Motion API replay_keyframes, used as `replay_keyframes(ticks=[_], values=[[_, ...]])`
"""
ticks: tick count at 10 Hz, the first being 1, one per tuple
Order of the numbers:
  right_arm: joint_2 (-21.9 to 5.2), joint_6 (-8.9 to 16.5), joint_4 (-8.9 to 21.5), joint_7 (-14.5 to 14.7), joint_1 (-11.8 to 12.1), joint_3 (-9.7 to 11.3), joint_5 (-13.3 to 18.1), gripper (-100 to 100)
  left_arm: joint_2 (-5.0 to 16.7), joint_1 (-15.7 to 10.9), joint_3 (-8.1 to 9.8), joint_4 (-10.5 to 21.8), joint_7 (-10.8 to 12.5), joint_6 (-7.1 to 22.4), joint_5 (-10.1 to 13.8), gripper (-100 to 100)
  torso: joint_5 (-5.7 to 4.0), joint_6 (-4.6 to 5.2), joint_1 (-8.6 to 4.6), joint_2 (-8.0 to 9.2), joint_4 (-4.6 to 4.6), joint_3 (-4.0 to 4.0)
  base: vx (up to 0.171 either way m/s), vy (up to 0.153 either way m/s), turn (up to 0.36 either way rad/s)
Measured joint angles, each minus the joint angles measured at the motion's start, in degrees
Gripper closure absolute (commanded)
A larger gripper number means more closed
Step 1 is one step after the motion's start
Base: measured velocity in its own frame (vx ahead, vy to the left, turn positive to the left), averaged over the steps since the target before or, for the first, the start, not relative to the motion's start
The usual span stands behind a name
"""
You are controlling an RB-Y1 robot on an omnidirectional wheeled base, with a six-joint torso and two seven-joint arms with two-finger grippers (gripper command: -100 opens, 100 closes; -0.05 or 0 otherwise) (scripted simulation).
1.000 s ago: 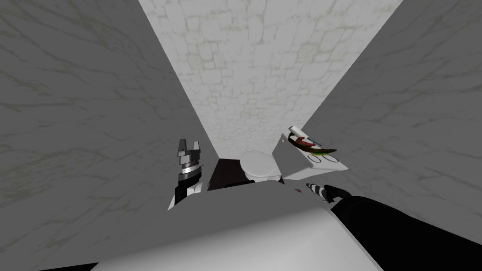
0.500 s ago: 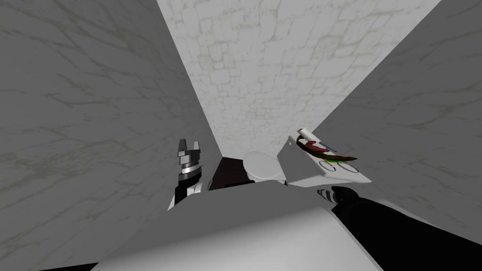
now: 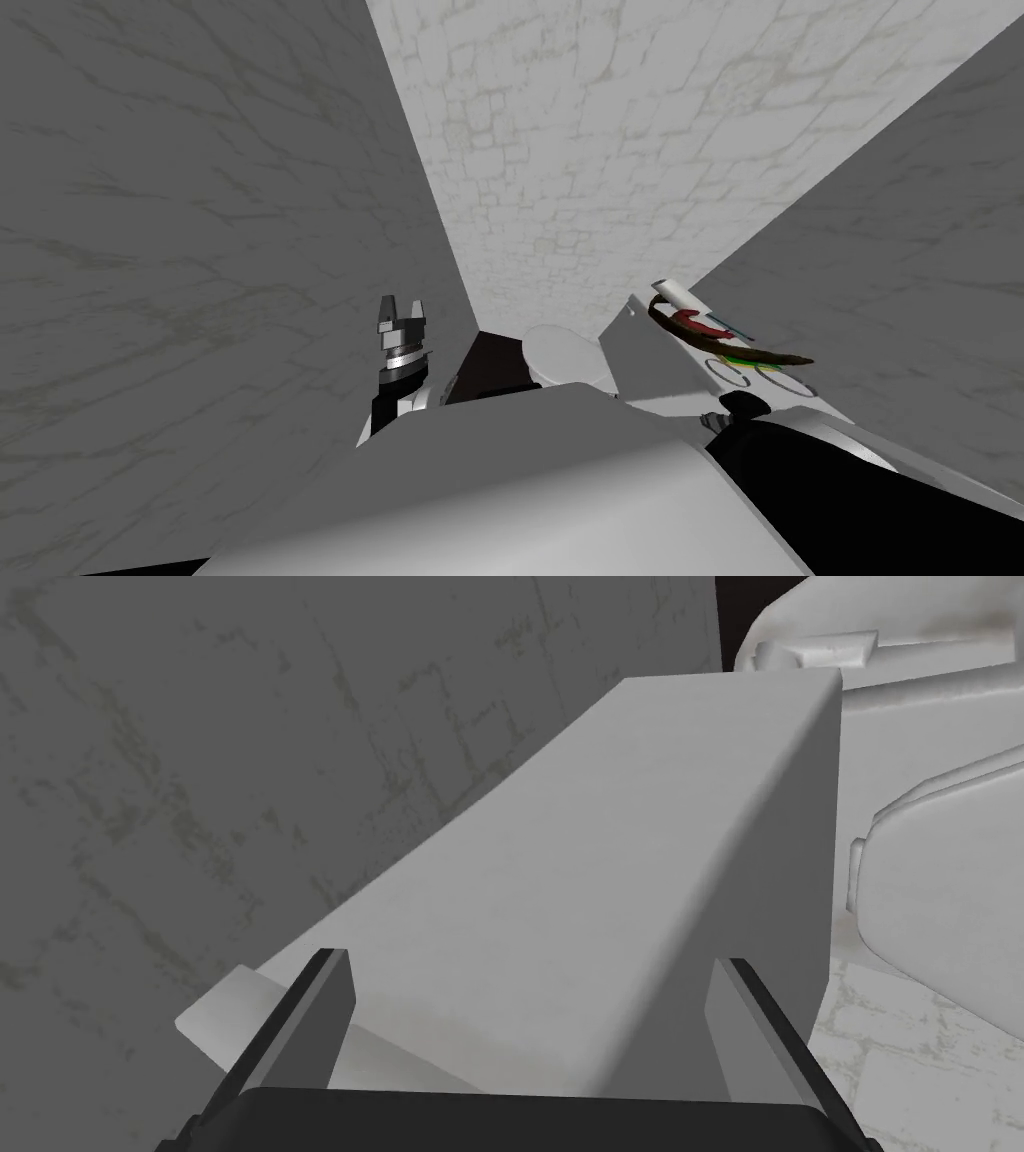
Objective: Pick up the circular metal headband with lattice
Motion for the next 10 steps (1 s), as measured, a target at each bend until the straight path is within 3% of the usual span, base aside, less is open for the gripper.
replay_keyframes(ticks=[7, 8, 10], values=[[-10.27, 9.44, 3.58, 7.04, 2.66, -2.91, -5.32, -100, 0.0, 0.01, 0.01, 0.0, 0.0, 0.0, 0.0, 0, -0.02, 0.04, -0.06, 0.02, 0.01, 0.01, 0.009, -0.006, 0.197], [-11.91, 10.83, 3.7, 8.09, 3.41, -4.06, -6.61, -100, 0.0, 0.0, 0.01, 0.0, 0.0, 0.0, 0.0, 0, -0.01, 0.03, -0.05, 0.03, 0.01, 0.01, -0.003, -0.011, 0.162], [-14.06, 12.05, 5.06, 9.55, 3.45, -4.12, -7.5, -100, 0.0, 0.01, 0.01, 0.0, 0.0, 0.0, 0.0, 0, -0.02, 0.08, -0.06, 0.06, 0.02, 0.04, -0.003, -0.01, 0.093]])
